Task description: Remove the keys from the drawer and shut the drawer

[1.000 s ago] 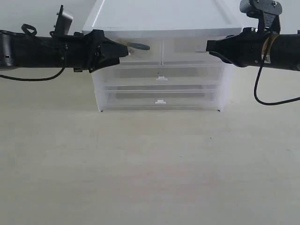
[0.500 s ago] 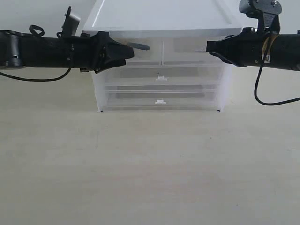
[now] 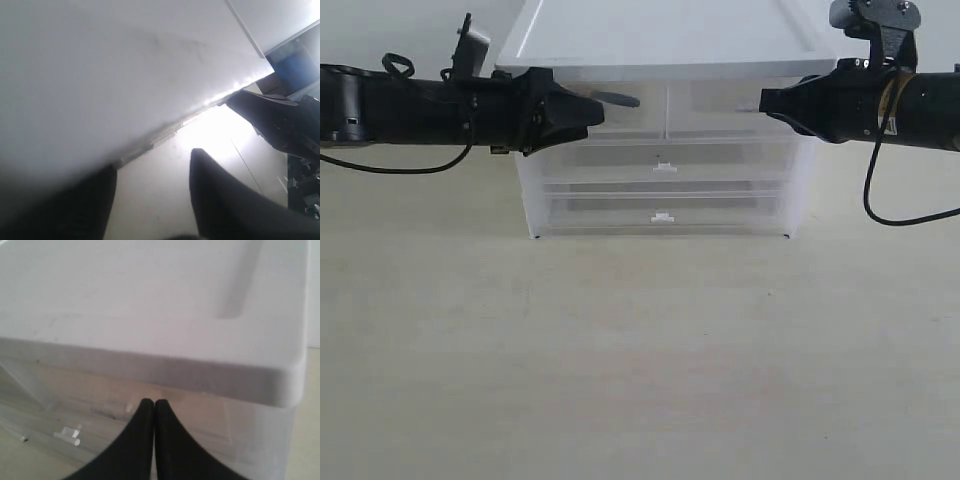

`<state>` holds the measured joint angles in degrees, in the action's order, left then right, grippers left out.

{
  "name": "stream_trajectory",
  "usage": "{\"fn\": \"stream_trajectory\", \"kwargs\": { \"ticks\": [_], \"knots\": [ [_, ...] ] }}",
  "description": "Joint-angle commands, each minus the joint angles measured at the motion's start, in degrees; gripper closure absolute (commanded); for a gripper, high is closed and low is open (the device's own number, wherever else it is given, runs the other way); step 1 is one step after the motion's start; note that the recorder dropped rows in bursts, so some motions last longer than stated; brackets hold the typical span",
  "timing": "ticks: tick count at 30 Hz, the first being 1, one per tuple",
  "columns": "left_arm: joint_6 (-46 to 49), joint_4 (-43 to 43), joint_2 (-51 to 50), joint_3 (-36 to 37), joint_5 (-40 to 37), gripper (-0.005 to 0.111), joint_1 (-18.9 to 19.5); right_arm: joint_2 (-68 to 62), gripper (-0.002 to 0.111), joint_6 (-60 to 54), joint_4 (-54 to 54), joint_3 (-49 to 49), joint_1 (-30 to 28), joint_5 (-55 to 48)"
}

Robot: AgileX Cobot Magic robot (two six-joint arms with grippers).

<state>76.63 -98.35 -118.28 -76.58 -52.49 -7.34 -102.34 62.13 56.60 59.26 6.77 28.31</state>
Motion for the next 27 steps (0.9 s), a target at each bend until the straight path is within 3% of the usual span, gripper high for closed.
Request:
{"fn": "stream_trajectory", "kwargs": {
  "ticks": [1,6,21,27],
  "knots": [
    [0.97,-1.59,-0.03,-0.8,1.76,0.081,0.42,-0.02,0.108,-0.36,-3.8,0.84,-0.38,-0.12],
    [1.58,-1.59,-0.03,-1.64,1.76,0.095,0.9,-0.02,0.108,-0.8,-3.8,0.84,-0.38,-0.12],
    [1.43,-1.59,-0.03,-2.44,3.24,0.095,1.01,-0.02,0.108,-1.21,-3.8,0.84,-0.38,-0.22],
    [1.43,-1.59,-0.03,-2.44,3.15,0.102,1.01,-0.02,0.108,-1.21,-3.8,0.84,-0.38,-0.22]
  ]
}}
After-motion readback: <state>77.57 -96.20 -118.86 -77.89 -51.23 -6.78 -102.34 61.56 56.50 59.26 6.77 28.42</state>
